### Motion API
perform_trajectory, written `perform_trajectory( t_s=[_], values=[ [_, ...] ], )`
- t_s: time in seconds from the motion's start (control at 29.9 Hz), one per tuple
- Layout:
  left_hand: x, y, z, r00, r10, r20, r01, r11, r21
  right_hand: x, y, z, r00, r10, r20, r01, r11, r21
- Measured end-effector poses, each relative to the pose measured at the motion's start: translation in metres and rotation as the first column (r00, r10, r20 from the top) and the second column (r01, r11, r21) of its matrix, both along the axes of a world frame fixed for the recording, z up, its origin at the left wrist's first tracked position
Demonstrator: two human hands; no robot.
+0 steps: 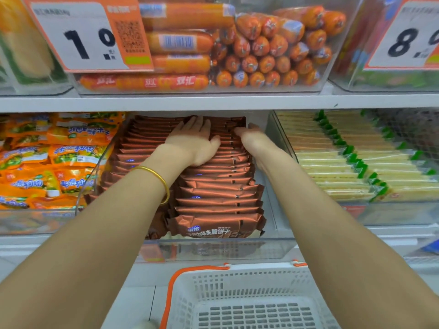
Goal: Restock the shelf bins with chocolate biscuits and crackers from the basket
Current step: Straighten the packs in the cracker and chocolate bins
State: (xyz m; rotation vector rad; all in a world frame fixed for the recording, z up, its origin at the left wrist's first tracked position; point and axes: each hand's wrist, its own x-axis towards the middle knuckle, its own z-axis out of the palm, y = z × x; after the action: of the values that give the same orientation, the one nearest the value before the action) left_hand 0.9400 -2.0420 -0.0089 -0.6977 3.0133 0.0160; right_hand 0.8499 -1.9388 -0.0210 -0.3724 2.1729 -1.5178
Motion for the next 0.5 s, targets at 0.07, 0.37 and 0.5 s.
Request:
perform_trajectory(
  t_s=[0.07, 0.37, 0.5],
  values=[
    [-0.0014, -0.0030, -0.0016, 1.000, 0.006, 0.026, -0.006, 1.000, 0.022, -0.0010, -0.0060, -0.0001, 0.999, 0.011, 0.034, -0.011, 1.000, -0.016],
    [-0.0021, -0.0022, -0.0048, 1.000, 0.001, -0.007, 0.000, 0.998, 0.056, -0.0063, -0.0065, -0.0039, 0.997, 0.050, 0.058, -0.046, 0.996, -0.079],
    [-0.0020, -0.0019, -0.0042, 1.000, -0.006, -0.012, 0.007, 0.998, 0.061, -0.0053, -0.0036, -0.0017, 0.994, 0.061, 0.086, -0.052, 0.993, -0.101]
  ],
)
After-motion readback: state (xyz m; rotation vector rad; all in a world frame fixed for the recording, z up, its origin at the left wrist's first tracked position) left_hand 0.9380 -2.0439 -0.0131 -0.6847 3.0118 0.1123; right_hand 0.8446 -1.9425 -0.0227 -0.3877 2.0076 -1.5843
